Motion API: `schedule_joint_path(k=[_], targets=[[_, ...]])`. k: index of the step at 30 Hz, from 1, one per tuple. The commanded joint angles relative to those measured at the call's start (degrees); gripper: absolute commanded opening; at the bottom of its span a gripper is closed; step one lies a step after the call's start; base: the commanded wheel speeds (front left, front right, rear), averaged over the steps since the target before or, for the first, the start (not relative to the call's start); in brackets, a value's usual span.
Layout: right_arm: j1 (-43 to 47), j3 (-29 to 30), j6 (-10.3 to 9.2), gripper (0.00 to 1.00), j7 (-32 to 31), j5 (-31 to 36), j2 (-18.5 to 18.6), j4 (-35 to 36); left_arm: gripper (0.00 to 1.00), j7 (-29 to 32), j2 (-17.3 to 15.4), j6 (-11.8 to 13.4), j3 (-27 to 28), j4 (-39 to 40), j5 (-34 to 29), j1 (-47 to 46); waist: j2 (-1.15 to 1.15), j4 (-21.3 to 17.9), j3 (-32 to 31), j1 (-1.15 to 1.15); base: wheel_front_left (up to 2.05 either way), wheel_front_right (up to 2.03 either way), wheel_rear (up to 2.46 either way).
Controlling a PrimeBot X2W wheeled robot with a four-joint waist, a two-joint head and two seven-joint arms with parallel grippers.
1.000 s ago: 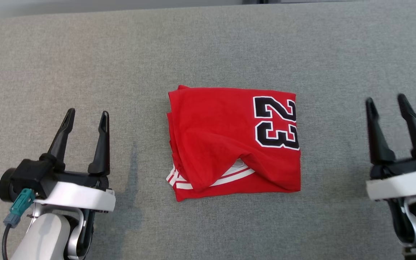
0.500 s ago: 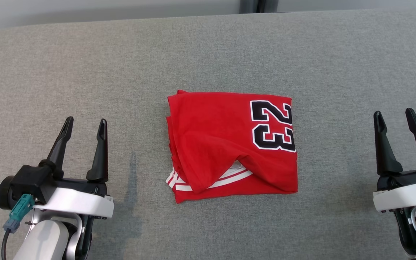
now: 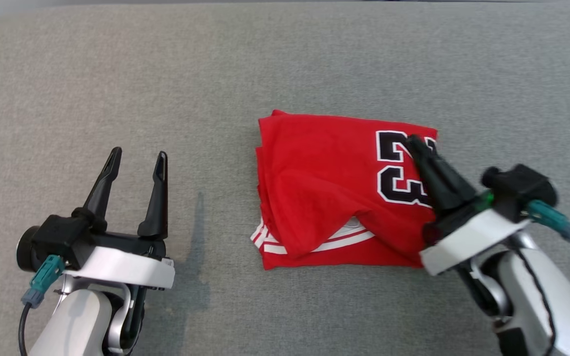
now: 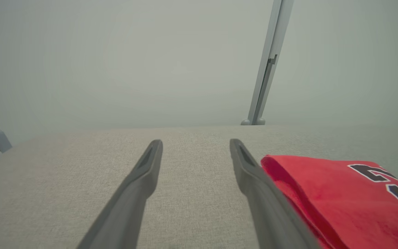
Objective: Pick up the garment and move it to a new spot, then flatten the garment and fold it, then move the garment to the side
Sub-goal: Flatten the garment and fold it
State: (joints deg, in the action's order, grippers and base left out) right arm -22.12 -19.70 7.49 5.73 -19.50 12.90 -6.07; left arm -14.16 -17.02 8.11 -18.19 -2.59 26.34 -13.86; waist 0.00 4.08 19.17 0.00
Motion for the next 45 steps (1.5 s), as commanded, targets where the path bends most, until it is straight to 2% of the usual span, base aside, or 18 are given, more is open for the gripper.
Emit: schedule_joint_path(k=[1,13,23,26,29,36,37,38,39,45], targets=[[-2.2,-3.1,0.0,0.0,0.3,-1.3,-0.1,-1.9,1.0,-0.3,0.4,-0.5,0.0,-0.4,0.0,-1.5,0.0,1.4,1.1,0.0,0.0,0.0,0.0],[-9.0,-21.0,0.0,0.0,2.5,-7.6,-0.6,-15.2,1.0,-0.9,2.8,-1.5,0.1,-2.2,-0.8,-3.1,0.0,3.4,2.7,0.0,0.0,0.0,0.0],[-8.0,-28.8,0.0,0.0,3.9,-10.5,-1.2,-15.2,1.0,-0.9,3.4,-2.0,1.0,-2.5,-1.4,-2.2,0.0,2.5,2.4,0.0,0.0,0.0,0.0],[-8.1,-27.5,0.0,0.0,5.4,-10.8,-1.2,-14.3,1.0,-0.9,3.6,-2.0,1.2,-2.3,-1.7,-1.9,0.0,2.1,2.1,0.0,0.0,0.0,0.0],[-7.5,-23.5,0.0,0.0,6.9,-10.1,-1.2,-12.7,1.0,-0.9,3.4,-1.7,1.5,-2.1,-2.0,-1.3,0.0,1.6,1.5,0.0,0.0,0.0,0.0],[-3.5,-8.7,0.0,0.0,8.4,-6.3,-1.7,-7.1,1.0,-0.9,2.7,-0.4,2.2,-1.0,-2.9,-0.2,0.0,0.0,-0.4,0.0,0.0,0.0,0.0],[-2.6,-6.3,0.0,0.16,8.5,-5.5,-1.9,-6.3,1.0,-0.9,2.6,-0.2,2.2,-0.8,-3.0,0.1,0.0,-0.3,-0.7,0.0,0.0,0.0,0.0],[-1.7,-3.8,0.0,0.49,8.5,-4.8,-2.3,-5.4,1.0,-0.9,2.5,0.0,2.2,-0.6,-3.1,0.4,0.0,-0.6,-1.0,0.0,0.0,0.0,0.0],[-0.7,-1.5,0.0,1.0,8.2,-3.8,-2.6,-4.8,1.0,-0.8,2.3,0.1,2.2,-0.4,-3.2,0.5,0.0,-0.8,-1.2,0.0,0.0,0.0,0.0],[4.8,10.4,0.0,1.0,6.8,0.3,-3.8,-1.2,1.0,-0.4,1.6,1.1,2.4,0.8,-3.3,2.0,0.0,-2.4,-3.2,0.0,0.0,0.0,0.0]])
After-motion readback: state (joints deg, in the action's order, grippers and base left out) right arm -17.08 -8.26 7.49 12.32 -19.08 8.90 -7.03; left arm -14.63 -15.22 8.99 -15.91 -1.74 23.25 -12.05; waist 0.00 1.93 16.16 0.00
